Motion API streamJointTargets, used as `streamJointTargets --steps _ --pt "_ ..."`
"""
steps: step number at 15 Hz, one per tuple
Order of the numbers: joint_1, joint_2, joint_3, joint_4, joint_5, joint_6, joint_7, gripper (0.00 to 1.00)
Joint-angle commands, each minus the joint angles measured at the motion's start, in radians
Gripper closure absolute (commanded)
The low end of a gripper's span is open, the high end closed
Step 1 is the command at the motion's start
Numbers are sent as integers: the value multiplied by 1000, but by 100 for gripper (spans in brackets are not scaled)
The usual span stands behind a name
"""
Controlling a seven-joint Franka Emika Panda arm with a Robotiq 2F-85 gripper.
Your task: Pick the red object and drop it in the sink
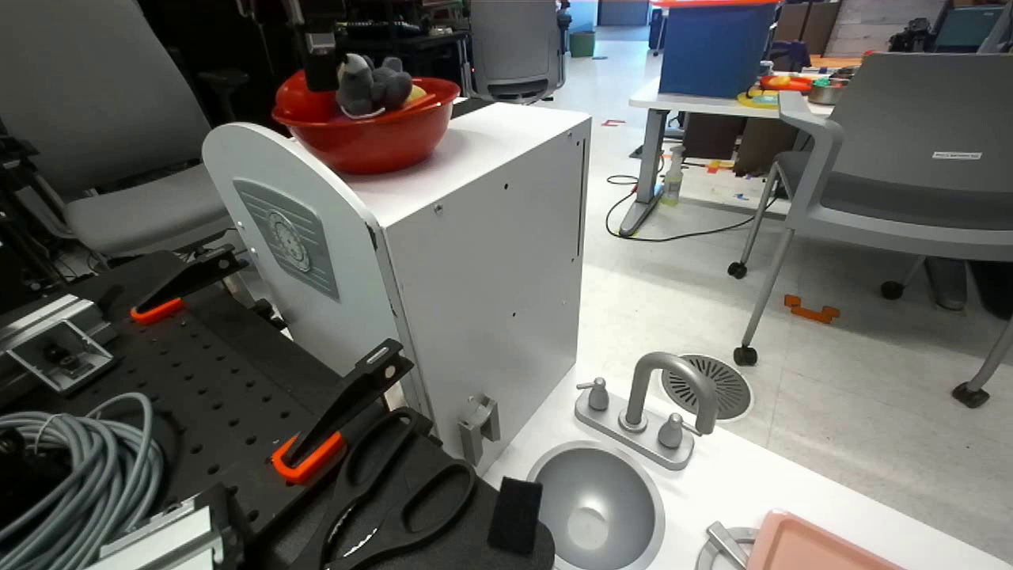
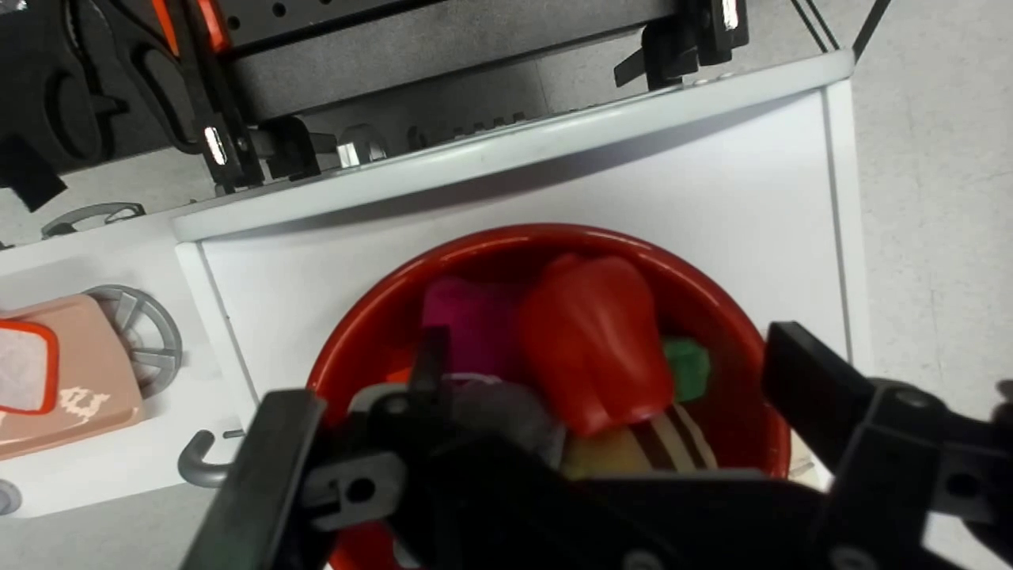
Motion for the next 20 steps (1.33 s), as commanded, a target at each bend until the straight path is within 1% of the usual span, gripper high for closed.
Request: streamJointTargets --steps 1,7,8,10,11,12,17,18,19,20 --pt "-3 16 -3 22 24 -8 -26 0" --pt "-3 18 -3 24 22 -8 -23 0" --pt "-3 18 -3 24 22 -8 -23 5" --pt "-3 18 -3 25 22 -8 -23 17" --pt "-3 18 -3 24 21 -8 -23 31" --pt "-3 19 -3 24 20 -8 -24 40" --pt "-2 20 -3 25 21 -9 -35 78" --pt "-2 19 -3 25 21 -8 -36 84" --pt "-2 18 -3 25 20 -8 -36 88" --pt "-2 17 -3 25 20 -8 -37 88"
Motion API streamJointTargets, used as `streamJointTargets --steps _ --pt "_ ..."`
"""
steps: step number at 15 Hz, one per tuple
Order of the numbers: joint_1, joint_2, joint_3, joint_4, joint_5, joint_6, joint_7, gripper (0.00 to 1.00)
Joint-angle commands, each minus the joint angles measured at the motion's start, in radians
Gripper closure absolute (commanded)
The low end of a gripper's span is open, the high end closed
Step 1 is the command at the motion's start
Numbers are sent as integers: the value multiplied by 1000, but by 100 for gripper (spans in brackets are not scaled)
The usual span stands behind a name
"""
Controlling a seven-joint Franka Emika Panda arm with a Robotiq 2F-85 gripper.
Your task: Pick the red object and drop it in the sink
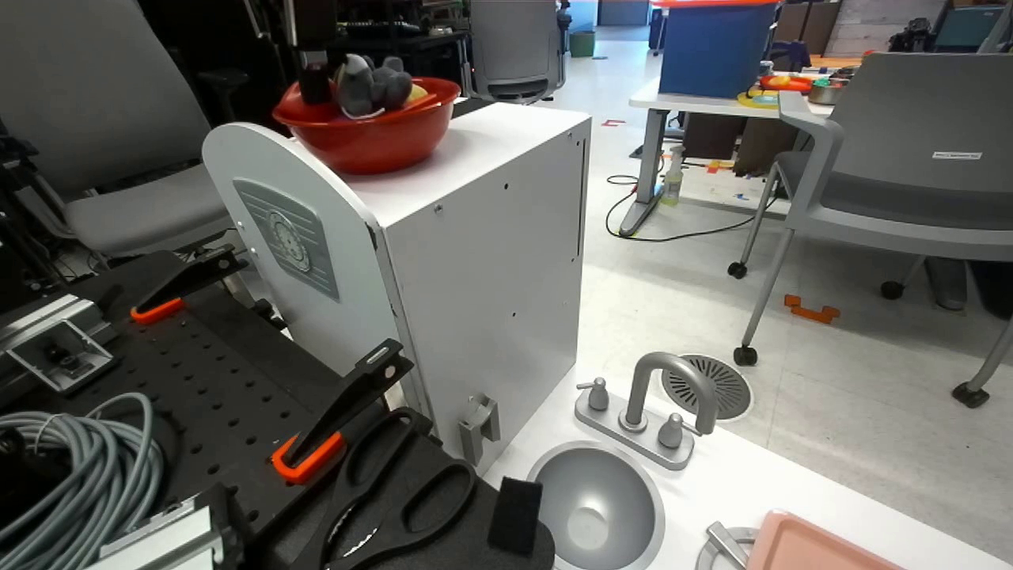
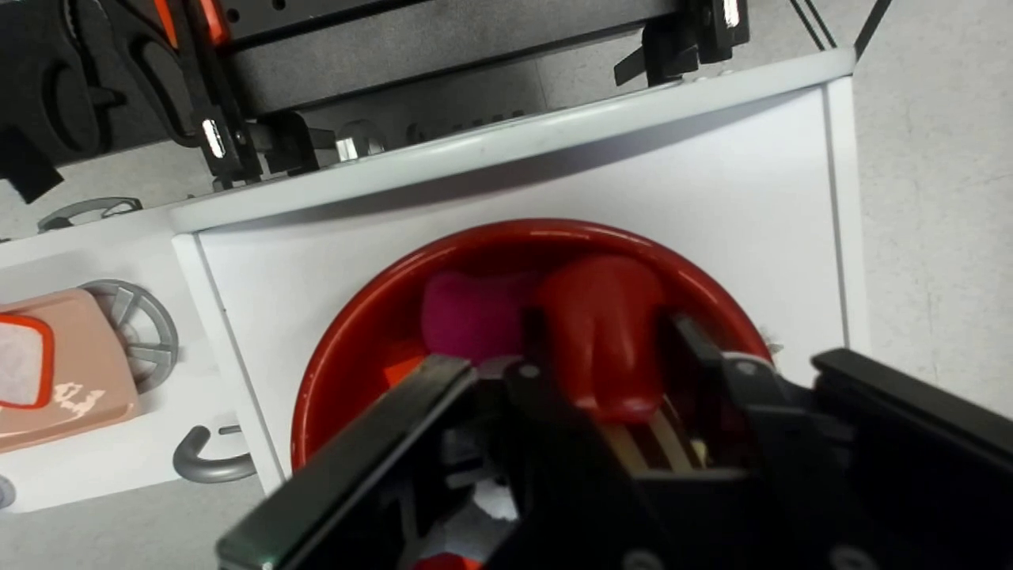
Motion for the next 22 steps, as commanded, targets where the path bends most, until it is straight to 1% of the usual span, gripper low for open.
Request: streamJointTargets --steps 1,11,17,22 --pt "-2 11 -2 19 19 -8 -28 88" --pt "1 -41 2 1 11 -9 -28 88" --pt "-5 -113 2 -20 -2 2 -12 88" --pt "-31 -199 -14 -51 -4 10 -5 88"
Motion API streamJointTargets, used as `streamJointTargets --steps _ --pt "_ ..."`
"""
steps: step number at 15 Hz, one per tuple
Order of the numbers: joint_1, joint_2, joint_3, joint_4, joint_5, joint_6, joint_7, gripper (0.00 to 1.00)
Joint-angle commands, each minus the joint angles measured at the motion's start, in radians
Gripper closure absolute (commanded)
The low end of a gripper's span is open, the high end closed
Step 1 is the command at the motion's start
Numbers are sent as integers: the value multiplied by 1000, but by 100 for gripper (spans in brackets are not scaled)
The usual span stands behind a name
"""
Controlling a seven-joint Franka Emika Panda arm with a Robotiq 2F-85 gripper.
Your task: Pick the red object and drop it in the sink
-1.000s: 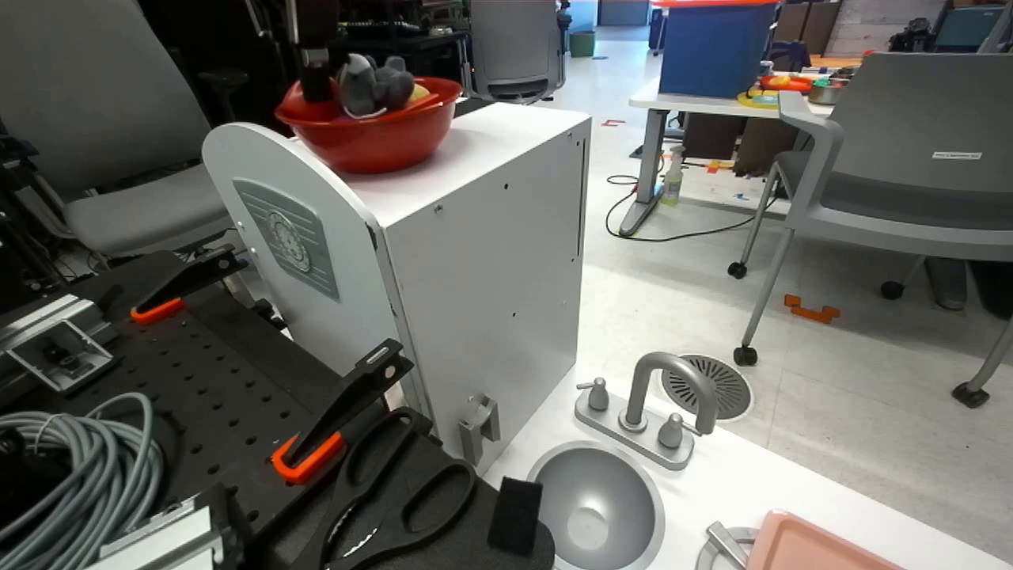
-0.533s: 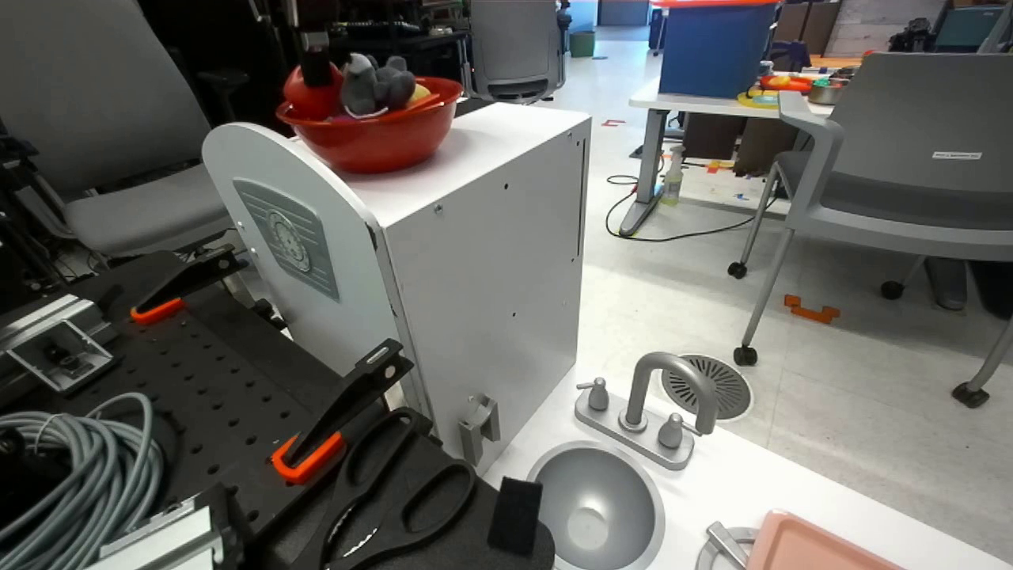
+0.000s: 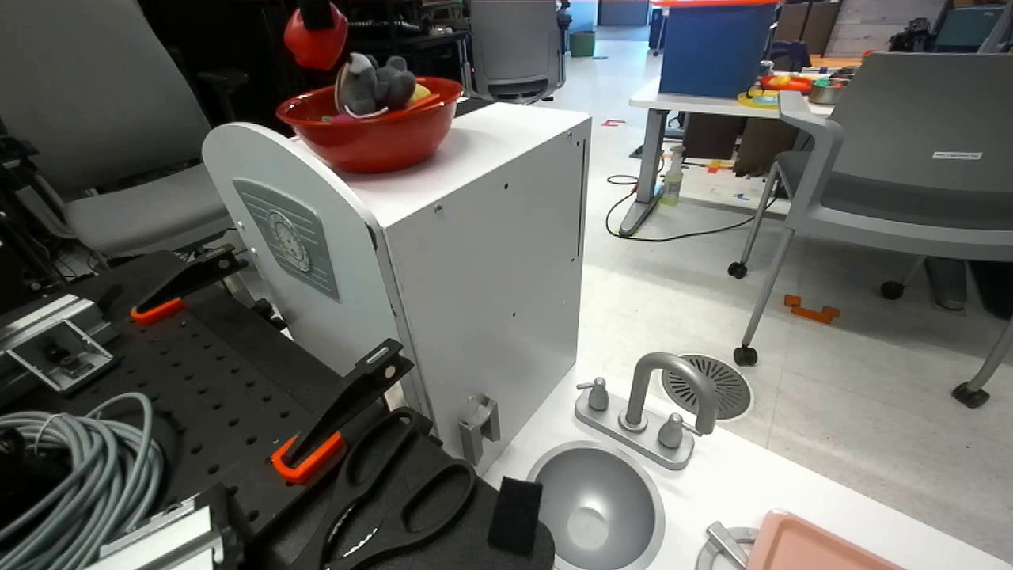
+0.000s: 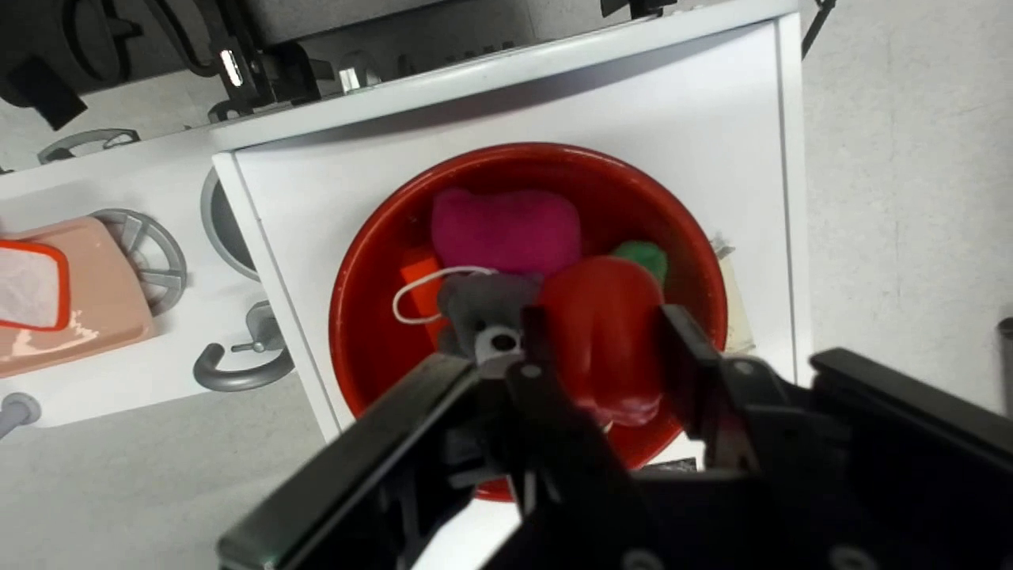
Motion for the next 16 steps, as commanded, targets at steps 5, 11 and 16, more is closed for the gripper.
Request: streamJointTargets --steps 5,11,16 --pt "-79 -142 -52 -72 1 3 3 88" --pt "-165 -145 -149 -76 23 -13 -22 88" --pt "-251 -111 -208 -38 -5 -55 1 88"
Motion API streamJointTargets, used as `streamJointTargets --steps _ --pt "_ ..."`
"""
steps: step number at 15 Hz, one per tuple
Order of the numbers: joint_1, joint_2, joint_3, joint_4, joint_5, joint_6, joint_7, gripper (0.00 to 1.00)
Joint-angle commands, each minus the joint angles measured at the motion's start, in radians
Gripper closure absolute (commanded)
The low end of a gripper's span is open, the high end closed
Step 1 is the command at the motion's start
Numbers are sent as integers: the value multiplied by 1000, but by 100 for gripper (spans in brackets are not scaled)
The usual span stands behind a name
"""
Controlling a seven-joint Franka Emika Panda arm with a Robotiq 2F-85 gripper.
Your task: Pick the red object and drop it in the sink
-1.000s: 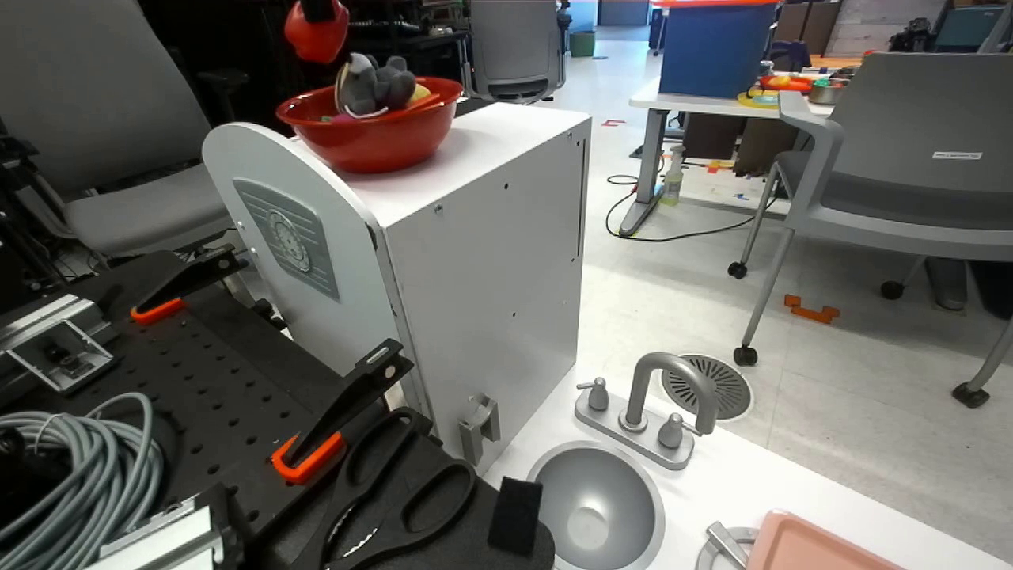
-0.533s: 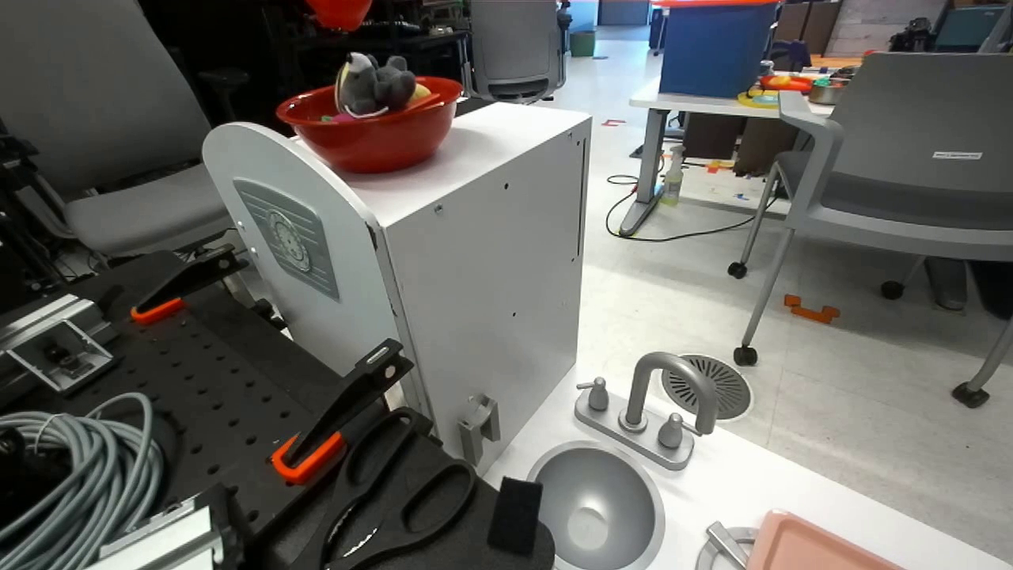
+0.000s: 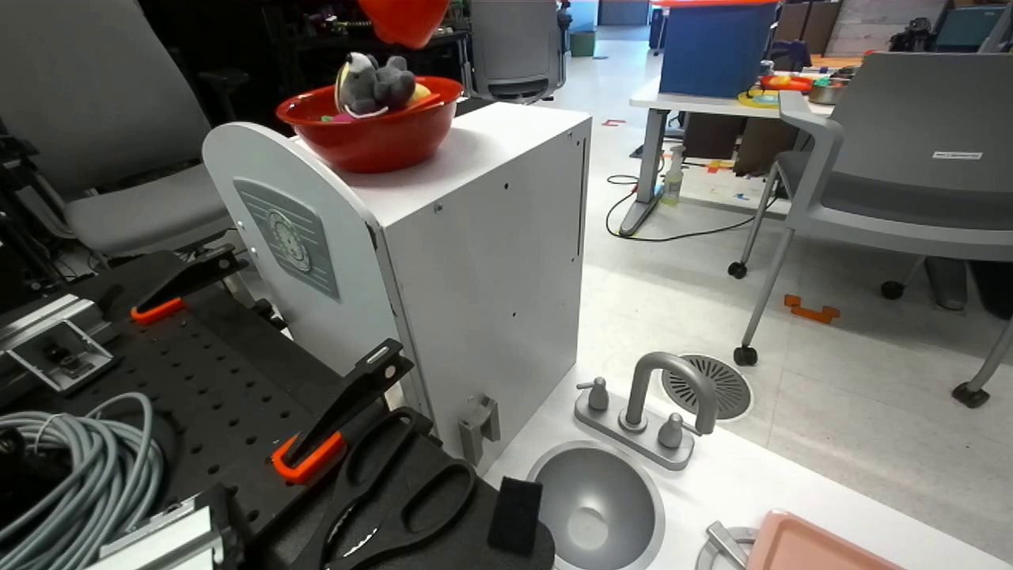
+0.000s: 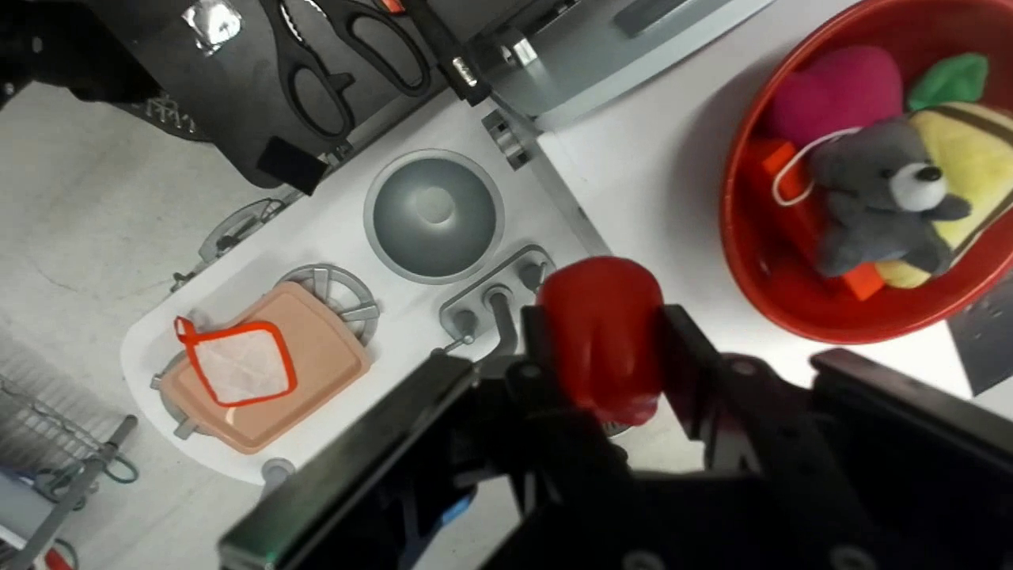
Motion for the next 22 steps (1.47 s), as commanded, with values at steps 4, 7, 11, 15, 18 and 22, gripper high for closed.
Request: streamJointTargets --steps 4,7,11,15,18,22 --pt "-81 60 -64 69 -2 -75 5 88" --pt "-92 79 -60 78 -24 -47 21 88" --pt "-79 99 -42 98 -55 -44 19 88" --pt "-76 139 -51 156 -54 -66 -6 88" --pt "-76 179 -61 215 -45 -87 -14 88" --pt "-71 232 -64 292 -42 -133 -16 88"
